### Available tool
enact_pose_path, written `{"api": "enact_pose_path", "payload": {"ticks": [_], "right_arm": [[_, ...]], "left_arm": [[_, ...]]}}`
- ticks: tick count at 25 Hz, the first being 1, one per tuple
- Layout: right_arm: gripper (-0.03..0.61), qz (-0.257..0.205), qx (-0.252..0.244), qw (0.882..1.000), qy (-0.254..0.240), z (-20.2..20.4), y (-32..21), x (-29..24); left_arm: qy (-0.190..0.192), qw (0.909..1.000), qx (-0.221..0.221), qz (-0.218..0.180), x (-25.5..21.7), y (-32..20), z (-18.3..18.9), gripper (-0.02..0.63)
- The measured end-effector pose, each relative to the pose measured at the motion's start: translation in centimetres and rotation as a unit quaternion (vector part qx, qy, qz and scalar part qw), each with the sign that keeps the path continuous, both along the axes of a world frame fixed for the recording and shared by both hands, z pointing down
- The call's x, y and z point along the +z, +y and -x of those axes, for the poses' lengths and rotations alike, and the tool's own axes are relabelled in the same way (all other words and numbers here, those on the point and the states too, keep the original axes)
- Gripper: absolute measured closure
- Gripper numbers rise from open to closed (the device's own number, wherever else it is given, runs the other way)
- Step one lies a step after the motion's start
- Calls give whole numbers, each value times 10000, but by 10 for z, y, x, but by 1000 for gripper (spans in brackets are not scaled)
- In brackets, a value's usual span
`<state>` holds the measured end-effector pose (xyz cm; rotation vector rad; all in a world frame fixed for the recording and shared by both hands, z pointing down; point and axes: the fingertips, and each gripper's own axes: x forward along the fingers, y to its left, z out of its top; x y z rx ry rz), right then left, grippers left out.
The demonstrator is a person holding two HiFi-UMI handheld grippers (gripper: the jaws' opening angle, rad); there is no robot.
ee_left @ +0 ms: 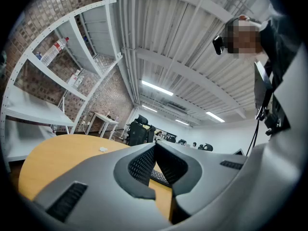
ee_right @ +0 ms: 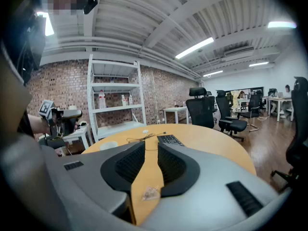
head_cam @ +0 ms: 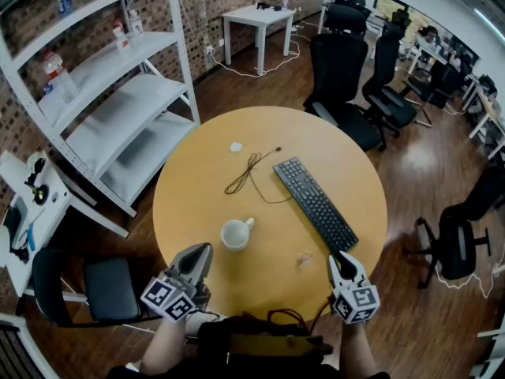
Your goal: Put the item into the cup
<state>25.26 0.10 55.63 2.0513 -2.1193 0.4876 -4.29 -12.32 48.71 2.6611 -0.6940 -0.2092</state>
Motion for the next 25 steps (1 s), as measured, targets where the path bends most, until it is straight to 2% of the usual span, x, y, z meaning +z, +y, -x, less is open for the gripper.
{"api": "enact_pose_path", "payload": {"ticks": [3, 8, 15, 19, 22, 25], "right_arm": [[491, 310, -82, 9995, -39, 10, -15, 12], [491, 1013, -496, 9933, 247, 18, -30, 56], [466, 1980, -1137, 9723, 509, 34, -44, 120], [466, 2375, -1190, 9625, 551, 32, -38, 153], [469, 2457, -1154, 9610, 532, 29, -39, 162], [574, 2379, -1024, 9637, 642, 25, -42, 155]], "left_arm": [[-47, 10000, -74, -35, 0, -13, 3, 611], [-145, 9996, -224, 43, 5, -20, 8, 611], [-210, 9990, -322, 234, 12, -14, 11, 611], [-229, 9987, -390, 244, 10, -10, 15, 611], [-254, 9983, -467, 236, 11, -10, 20, 611], [-252, 9981, -518, 225, 11, -10, 24, 611]]}}
